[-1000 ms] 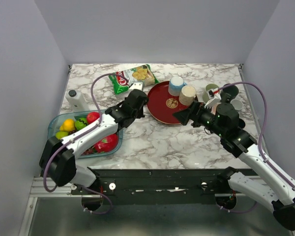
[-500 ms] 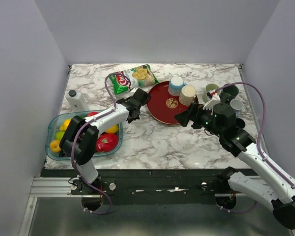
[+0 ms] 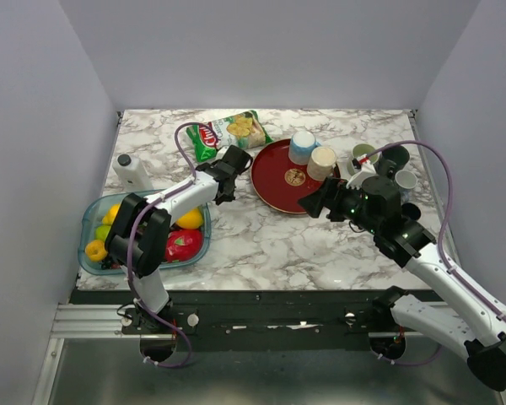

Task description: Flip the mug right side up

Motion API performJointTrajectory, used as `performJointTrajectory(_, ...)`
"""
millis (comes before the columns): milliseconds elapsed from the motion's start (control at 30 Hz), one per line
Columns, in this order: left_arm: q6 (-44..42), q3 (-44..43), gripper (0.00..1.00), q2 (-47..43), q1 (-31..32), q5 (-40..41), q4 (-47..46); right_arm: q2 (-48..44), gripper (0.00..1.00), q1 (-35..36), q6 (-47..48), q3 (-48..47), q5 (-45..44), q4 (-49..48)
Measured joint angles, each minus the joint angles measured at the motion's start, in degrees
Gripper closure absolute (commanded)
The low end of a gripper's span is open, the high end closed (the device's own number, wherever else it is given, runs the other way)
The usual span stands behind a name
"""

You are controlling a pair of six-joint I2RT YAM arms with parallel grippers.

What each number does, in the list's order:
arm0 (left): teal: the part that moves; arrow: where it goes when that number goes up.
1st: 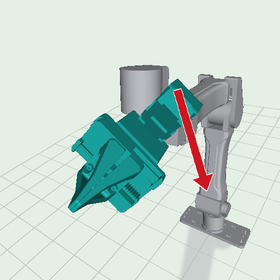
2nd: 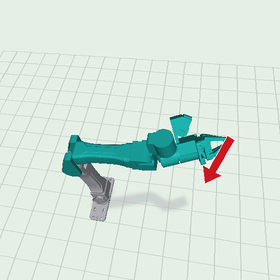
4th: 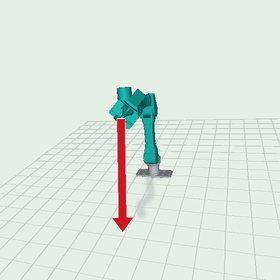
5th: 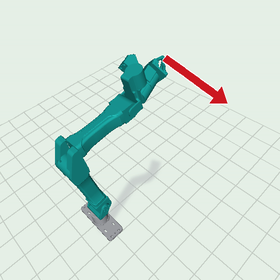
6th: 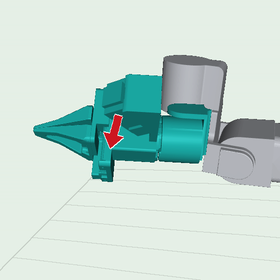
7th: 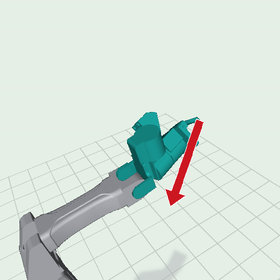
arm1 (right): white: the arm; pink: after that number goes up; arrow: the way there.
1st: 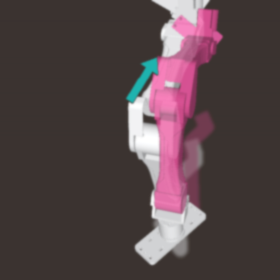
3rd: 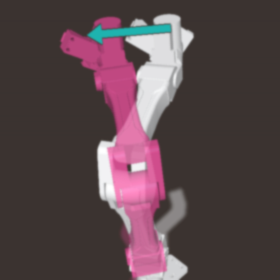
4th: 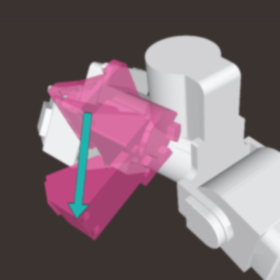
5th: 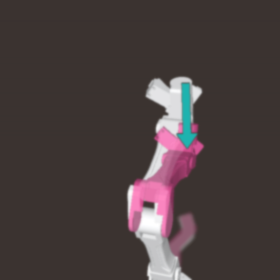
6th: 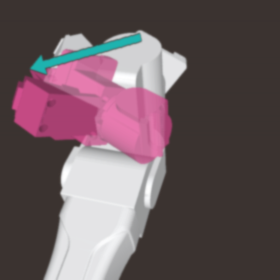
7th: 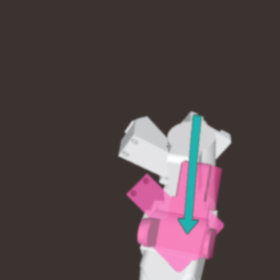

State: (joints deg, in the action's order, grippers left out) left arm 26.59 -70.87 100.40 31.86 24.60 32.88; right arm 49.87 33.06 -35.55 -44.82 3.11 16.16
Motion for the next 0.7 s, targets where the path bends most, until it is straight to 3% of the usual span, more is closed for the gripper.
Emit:
performJointTrajectory(467, 1.16, -0.9, 0.3, -1.03, -0.35, 0.04, 0.55, 1.81, 0.0, 0.0, 3.89, -1.99, -5.77, 3.72)
performJointTrajectory(667, 1.81, 0.42, 0.12, -11.37, -0.09, -0.55, 1.77, 10.51, 0.0, 0.0, 15.13, -10.32, -12.52, 4.87)
performJointTrajectory(700, 1.92, 0.74, 0.03, -13.6, 0.04, -0.81, 1.92, 13.0, 0.0, 0.0, 17.55, -12.04, -13.7, 4.9)
